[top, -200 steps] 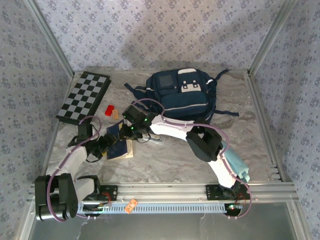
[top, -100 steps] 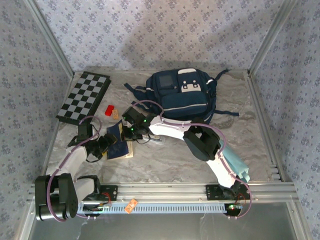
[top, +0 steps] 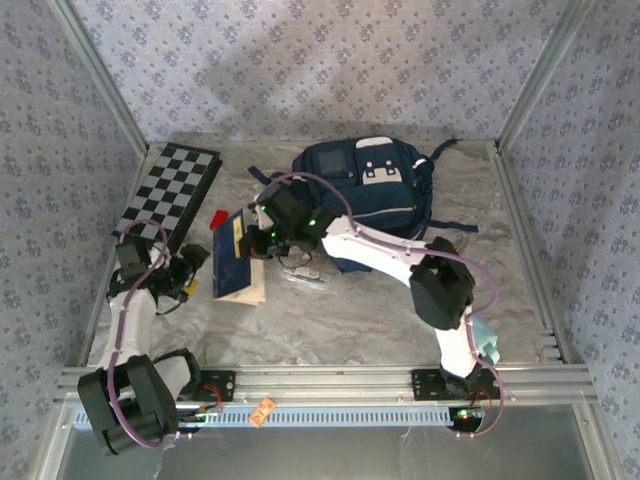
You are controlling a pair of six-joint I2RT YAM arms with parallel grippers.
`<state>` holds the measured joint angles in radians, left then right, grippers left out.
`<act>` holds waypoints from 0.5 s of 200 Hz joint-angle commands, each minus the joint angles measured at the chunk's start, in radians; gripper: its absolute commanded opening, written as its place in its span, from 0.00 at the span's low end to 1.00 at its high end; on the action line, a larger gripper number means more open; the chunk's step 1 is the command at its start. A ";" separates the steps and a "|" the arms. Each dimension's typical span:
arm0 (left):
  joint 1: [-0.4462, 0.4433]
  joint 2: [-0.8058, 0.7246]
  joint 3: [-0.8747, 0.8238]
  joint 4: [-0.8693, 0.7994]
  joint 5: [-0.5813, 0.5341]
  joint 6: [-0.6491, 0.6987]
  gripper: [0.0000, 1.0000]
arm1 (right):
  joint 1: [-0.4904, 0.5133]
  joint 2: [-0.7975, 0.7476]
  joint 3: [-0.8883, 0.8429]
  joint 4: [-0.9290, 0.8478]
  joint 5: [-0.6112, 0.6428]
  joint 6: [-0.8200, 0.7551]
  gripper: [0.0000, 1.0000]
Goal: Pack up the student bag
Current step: Pick up the book from the middle-left of the table, then pass the book.
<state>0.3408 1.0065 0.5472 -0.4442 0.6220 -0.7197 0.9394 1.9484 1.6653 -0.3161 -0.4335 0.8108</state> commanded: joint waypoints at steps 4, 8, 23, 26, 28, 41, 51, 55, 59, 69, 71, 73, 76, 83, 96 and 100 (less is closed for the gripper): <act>0.020 -0.015 0.023 0.079 0.217 -0.057 0.86 | -0.041 -0.099 -0.025 0.028 -0.091 -0.043 0.00; 0.019 -0.020 0.016 0.114 0.240 -0.080 0.86 | -0.050 -0.107 -0.029 0.032 -0.103 -0.045 0.00; 0.008 -0.043 0.007 0.197 0.288 -0.138 0.86 | -0.080 -0.132 -0.039 0.043 -0.154 -0.054 0.00; 0.002 -0.047 0.009 0.201 0.288 -0.141 0.86 | -0.085 -0.135 -0.041 0.048 -0.165 -0.052 0.00; 0.000 -0.049 0.011 0.202 0.288 -0.143 0.86 | -0.090 -0.137 -0.043 0.054 -0.173 -0.052 0.00; -0.031 -0.063 0.018 0.234 0.297 -0.159 0.86 | -0.114 -0.151 -0.056 0.094 -0.225 -0.044 0.00; -0.059 -0.069 0.026 0.262 0.304 -0.176 0.86 | -0.128 -0.159 -0.062 0.112 -0.252 -0.039 0.00; -0.067 -0.070 0.028 0.276 0.305 -0.184 0.86 | -0.134 -0.161 -0.062 0.113 -0.260 -0.040 0.00; -0.076 -0.070 0.031 0.289 0.306 -0.194 0.86 | -0.140 -0.163 -0.062 0.114 -0.265 -0.039 0.00; -0.102 -0.073 0.034 0.322 0.302 -0.213 0.86 | -0.153 -0.167 -0.065 0.125 -0.286 -0.038 0.00; -0.108 -0.074 0.035 0.327 0.300 -0.216 0.85 | -0.154 -0.168 -0.067 0.128 -0.289 -0.037 0.00; -0.113 -0.074 0.036 0.333 0.299 -0.219 0.85 | -0.157 -0.168 -0.067 0.131 -0.293 -0.034 0.00; -0.120 -0.075 0.036 0.340 0.298 -0.222 0.85 | -0.160 -0.170 -0.067 0.135 -0.299 -0.031 0.00; -0.139 -0.074 0.039 0.361 0.297 -0.233 0.84 | -0.167 -0.170 -0.070 0.153 -0.317 -0.022 0.00; -0.167 -0.073 0.040 0.399 0.297 -0.250 0.82 | -0.178 -0.170 -0.073 0.189 -0.351 0.002 0.00; -0.177 -0.074 0.043 0.407 0.295 -0.255 0.81 | -0.182 -0.170 -0.074 0.200 -0.359 0.010 0.00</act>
<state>0.2047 0.9451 0.5476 -0.1520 0.8833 -0.9230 0.7715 1.8229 1.5951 -0.2199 -0.6811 0.7940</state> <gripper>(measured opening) 0.823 0.060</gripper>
